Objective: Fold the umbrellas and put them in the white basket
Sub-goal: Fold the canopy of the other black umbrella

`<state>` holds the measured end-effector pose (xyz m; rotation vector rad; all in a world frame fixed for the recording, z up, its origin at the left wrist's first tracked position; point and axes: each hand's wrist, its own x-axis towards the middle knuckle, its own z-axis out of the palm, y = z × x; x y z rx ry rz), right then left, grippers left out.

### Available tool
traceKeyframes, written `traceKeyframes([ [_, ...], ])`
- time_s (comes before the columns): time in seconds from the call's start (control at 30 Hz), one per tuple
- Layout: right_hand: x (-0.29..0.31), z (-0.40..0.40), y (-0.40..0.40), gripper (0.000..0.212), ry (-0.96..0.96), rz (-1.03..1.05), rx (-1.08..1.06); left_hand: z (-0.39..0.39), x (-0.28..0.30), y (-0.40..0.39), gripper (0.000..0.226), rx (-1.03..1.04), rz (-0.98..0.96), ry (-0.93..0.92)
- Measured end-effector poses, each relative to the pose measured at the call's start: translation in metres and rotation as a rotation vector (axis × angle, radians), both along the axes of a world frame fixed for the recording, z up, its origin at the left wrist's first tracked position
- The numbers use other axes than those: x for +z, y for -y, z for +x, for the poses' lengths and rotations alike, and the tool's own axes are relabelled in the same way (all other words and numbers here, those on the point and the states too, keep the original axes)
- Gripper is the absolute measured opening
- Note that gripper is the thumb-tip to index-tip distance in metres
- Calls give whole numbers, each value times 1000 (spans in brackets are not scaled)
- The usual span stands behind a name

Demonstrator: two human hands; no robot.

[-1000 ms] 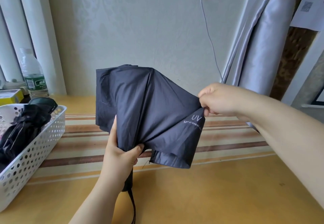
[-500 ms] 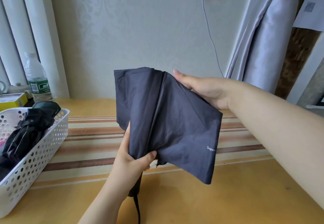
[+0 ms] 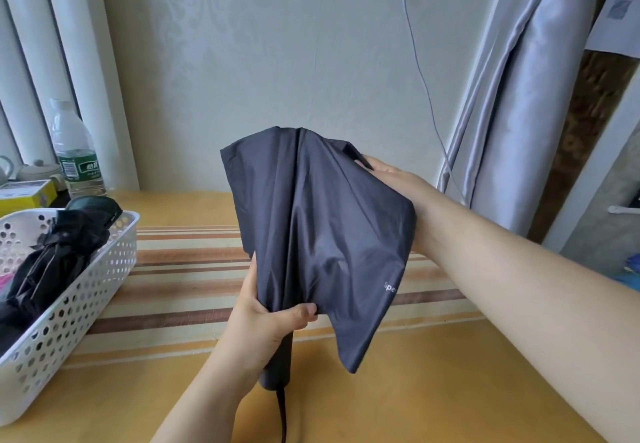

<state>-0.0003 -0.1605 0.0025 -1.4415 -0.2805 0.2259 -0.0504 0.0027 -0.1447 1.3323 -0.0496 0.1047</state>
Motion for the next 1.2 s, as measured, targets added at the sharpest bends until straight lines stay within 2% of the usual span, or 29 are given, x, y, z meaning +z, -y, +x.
traceKeyframes([
  [0.07,5,-3,-1,23,-56,-7,-15,-2,2,1,74,-22,7,4],
  [0.17,9,-4,6,60,-123,36,86,-3,3,1,64,-31,14,9],
  [0.2,7,-6,9,64,-133,104,126,-2,3,1,62,-33,-8,-1],
  [0.27,-8,-13,14,53,-130,181,214,-2,6,1,57,-63,-67,-30],
  [0.3,-21,-16,14,45,-79,128,247,-3,8,1,53,-85,-89,-54],
  [0.33,-33,-20,12,39,16,20,277,-3,9,0,45,-111,-103,-88],
  [0.4,-54,-30,2,44,311,-272,281,-6,9,0,30,-203,-125,-161],
  [0.47,-63,-39,-17,49,515,-581,255,-11,8,1,30,-308,-92,-187],
  [0.57,-66,-46,-40,47,580,-988,203,-14,7,5,26,-281,-51,-190],
  [0.63,-70,-44,-43,43,582,-1069,205,-13,8,7,22,-233,-89,-194],
  [0.73,-68,-42,-33,42,570,-867,173,-12,14,10,26,-228,-239,-246],
  [0.8,-65,-37,-22,49,603,-726,-83,-13,18,12,33,-210,-298,-274],
  [0.87,-64,-30,-15,56,511,-740,-323,-14,18,15,51,-192,-300,-276],
  [0.97,-64,-25,-19,79,229,-678,-317,-14,17,19,68,-139,-247,-296],
  [1.1,-66,-18,-35,116,193,-377,-373,-15,13,22,64,-98,-128,-341],
  [1.2,-69,-14,-40,119,213,-231,-463,-16,10,24,62,-94,11,-298],
])
